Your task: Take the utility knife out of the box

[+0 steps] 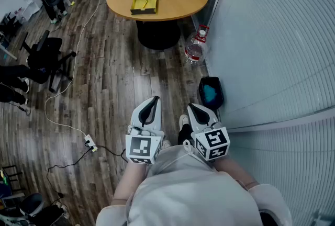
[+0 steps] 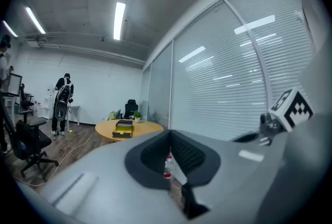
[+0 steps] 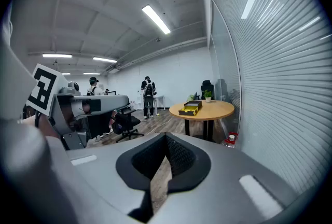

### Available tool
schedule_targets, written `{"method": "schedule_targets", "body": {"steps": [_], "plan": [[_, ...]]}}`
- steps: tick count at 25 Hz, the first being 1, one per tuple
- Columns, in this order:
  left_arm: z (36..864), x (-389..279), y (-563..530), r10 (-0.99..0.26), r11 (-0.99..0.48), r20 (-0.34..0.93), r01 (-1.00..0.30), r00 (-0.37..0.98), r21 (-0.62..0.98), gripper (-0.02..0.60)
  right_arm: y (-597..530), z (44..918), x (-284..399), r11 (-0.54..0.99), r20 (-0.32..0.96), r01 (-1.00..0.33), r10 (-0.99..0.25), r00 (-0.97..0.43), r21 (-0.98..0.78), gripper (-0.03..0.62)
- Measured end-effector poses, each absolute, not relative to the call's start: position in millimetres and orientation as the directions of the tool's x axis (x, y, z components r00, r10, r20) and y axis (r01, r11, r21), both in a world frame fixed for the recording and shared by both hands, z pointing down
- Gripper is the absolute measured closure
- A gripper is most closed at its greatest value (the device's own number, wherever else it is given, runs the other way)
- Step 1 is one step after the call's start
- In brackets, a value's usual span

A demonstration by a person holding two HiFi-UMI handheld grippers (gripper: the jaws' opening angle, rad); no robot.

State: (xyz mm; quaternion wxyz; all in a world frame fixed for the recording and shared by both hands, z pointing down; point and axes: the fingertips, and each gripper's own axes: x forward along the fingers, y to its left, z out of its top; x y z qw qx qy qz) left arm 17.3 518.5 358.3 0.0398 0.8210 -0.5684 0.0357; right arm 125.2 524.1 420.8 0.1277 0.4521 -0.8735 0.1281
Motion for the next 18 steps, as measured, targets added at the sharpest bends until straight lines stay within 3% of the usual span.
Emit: {"method": "schedule_targets", "body": {"steps": [18], "plan": [[371, -21, 496, -0.943, -0.304, 0.131, -0.952, 0.307, 0.042, 0.575, 493, 446, 92, 0.539, 0.387, -0.819, -0.725, -0.570, -0.197, 0.593]]}}
